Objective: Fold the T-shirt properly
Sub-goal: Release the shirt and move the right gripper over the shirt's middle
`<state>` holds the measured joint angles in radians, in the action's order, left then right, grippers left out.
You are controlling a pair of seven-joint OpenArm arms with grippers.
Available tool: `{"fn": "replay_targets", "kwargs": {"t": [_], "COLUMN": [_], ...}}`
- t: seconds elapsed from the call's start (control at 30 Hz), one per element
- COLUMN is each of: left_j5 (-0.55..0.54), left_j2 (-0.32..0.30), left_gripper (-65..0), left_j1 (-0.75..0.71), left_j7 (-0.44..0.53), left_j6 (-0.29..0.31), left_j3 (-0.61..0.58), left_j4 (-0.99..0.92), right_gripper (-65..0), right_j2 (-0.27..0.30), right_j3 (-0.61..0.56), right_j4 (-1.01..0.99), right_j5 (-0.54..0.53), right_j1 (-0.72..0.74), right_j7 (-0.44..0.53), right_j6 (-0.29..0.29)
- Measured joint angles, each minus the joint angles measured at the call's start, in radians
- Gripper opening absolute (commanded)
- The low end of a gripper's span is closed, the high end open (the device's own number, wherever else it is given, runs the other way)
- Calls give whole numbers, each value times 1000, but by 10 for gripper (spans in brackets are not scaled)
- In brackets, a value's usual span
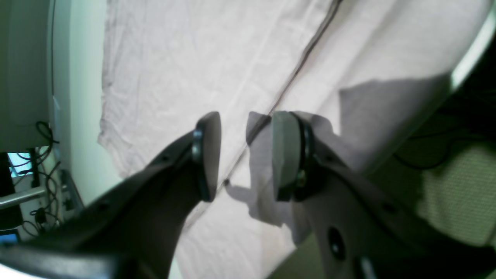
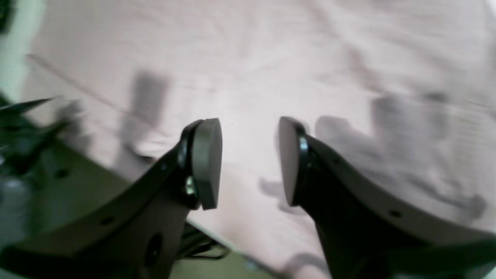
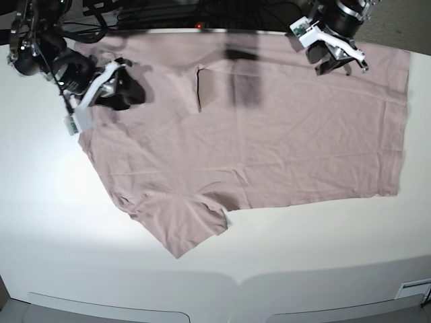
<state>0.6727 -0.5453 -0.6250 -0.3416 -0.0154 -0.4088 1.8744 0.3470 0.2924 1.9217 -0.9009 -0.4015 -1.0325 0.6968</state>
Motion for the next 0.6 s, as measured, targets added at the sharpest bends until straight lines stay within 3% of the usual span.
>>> {"fn": "replay_targets", "kwargs": {"t": [0.2,0.37,0.6], "left_j5": [0,-1,0], "left_j2": [0,-11,-39], "left_gripper": [-435,-435,-435], "left_j1": [64,65,68], "left_j7": [-78,-93,-111], "left_j6": [-54,-55,-56], "left_j3": [1,1,1], "left_j4": [0,0,0], "right_gripper": [-395,-395,-395], "right_j2": [3,5,5], "right_j3": [-267,-426,-543], "right_j4": [0,0,-36], "right_j5": [9,8,9], "right_j1": [18,97,171], "right_j7": [-179,-188,-229], "right_j6": [0,0,1]}}
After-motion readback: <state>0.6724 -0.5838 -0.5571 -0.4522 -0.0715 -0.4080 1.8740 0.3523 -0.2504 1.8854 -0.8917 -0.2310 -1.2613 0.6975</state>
